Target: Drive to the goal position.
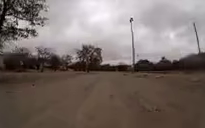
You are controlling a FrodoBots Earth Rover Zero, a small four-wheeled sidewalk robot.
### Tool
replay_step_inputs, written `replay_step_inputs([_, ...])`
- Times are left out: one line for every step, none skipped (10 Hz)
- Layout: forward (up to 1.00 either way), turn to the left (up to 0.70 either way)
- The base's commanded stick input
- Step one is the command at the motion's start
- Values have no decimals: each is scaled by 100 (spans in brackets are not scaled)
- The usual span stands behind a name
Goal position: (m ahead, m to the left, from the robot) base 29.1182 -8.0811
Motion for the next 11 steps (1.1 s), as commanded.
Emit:
replay_step_inputs([70,-1])
replay_step_inputs([70,-1])
replay_step_inputs([70,-1])
replay_step_inputs([70,-1])
replay_step_inputs([70,-1])
replay_step_inputs([70,-1])
replay_step_inputs([70,-1])
replay_step_inputs([70,-1])
replay_step_inputs([70,-1])
replay_step_inputs([70,-1])
replay_step_inputs([70,-1])
